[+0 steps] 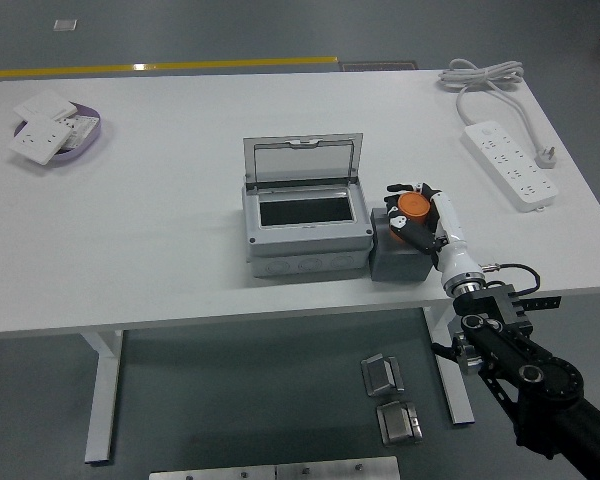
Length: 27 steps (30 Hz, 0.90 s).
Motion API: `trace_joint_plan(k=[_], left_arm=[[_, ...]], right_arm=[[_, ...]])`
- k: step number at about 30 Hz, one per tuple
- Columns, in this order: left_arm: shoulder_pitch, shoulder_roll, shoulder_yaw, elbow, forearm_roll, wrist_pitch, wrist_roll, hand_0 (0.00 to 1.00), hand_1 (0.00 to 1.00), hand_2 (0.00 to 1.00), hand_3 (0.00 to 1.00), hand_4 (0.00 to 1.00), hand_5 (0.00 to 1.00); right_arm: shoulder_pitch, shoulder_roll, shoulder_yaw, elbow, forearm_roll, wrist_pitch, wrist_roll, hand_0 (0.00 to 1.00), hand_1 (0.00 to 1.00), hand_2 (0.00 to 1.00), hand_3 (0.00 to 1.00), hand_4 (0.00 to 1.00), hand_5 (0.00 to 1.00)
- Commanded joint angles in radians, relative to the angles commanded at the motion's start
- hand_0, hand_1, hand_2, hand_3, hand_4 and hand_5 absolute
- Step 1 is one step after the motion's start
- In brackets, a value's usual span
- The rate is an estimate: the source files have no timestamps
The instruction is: Pick up the cylinder from the cube,place it in the box,flap close box
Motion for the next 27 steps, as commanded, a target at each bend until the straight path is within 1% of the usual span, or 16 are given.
trace_joint_plan(k=[5, 6, 10, 12, 15, 18, 20, 22, 23, 24, 27], left_arm=[[0.000, 0.000, 0.001, 0.000, -0.001, 0.000, 0.000, 0.610, 0.629, 0.621, 0.665, 0.683, 0.301], [0.000, 0.000, 0.001, 0.000, -0.001, 0.000, 0.000, 0.610, 0.629, 0.621, 0.665, 0.683, 0.301], [0.001, 0.000, -0.001, 0.000, 0.000, 0.000, 0.002, 0.610, 0.629, 0.621, 0.665, 0.683, 0.301], [0.002, 0.000, -0.002, 0.000, 0.001, 0.001, 0.003, 0.610, 0.629, 0.621, 0.665, 0.683, 0.301], [0.003, -0.001, -0.005, 0.000, 0.004, 0.001, 0.005, 0.610, 0.629, 0.621, 0.665, 0.683, 0.301], [0.003, 0.000, -0.008, 0.000, 0.007, 0.001, 0.006, 0.610, 0.629, 0.621, 0.665, 0.683, 0.301], [0.003, 0.002, -0.010, 0.000, 0.008, 0.001, 0.006, 0.610, 0.629, 0.621, 0.665, 0.683, 0.301], [0.003, 0.003, -0.012, 0.000, 0.012, 0.001, 0.007, 0.610, 0.629, 0.621, 0.665, 0.683, 0.301], [0.003, 0.004, -0.013, 0.000, 0.013, 0.002, 0.008, 0.610, 0.629, 0.621, 0.665, 0.683, 0.301], [0.004, 0.005, -0.015, 0.000, 0.014, 0.002, 0.009, 0.610, 0.628, 0.621, 0.665, 0.682, 0.302], [0.004, 0.009, -0.018, 0.000, 0.020, 0.002, 0.011, 0.610, 0.628, 0.621, 0.665, 0.682, 0.302]], right_arm=[[0.016, -0.014, -0.003, 0.020, -0.013, -0.016, -0.001, 0.542, 0.514, 0.474, 0.467, 0.226, 0.002], [0.021, -0.018, -0.005, 0.028, -0.018, -0.019, -0.004, 0.529, 0.511, 0.470, 0.463, 0.225, 0.002], [0.048, -0.035, -0.022, 0.077, -0.054, -0.032, -0.031, 0.529, 0.511, 0.470, 0.463, 0.225, 0.002], [0.068, -0.041, -0.038, 0.105, -0.084, -0.040, -0.055, 0.519, 0.509, 0.469, 0.460, 0.223, 0.002], [0.114, -0.043, -0.089, 0.137, -0.142, -0.054, -0.107, 0.519, 0.509, 0.469, 0.460, 0.223, 0.002], [0.172, -0.033, -0.150, 0.146, -0.220, -0.063, -0.173, 0.513, 0.501, 0.466, 0.456, 0.223, 0.002], [0.212, -0.021, -0.191, 0.141, -0.273, -0.054, -0.219, 0.513, 0.501, 0.466, 0.456, 0.223, 0.002], [0.257, -0.007, -0.236, 0.131, -0.340, -0.032, -0.275, 0.513, 0.501, 0.466, 0.456, 0.223, 0.002], [0.277, -0.001, -0.256, 0.125, -0.371, -0.018, -0.301, 0.513, 0.501, 0.466, 0.456, 0.223, 0.002], [0.296, 0.006, -0.275, 0.118, -0.398, -0.003, -0.325, 0.458, 0.464, 0.463, 0.453, 0.221, 0.002], [0.363, 0.034, -0.339, 0.086, -0.511, 0.056, -0.419, 0.458, 0.464, 0.463, 0.453, 0.221, 0.002]])
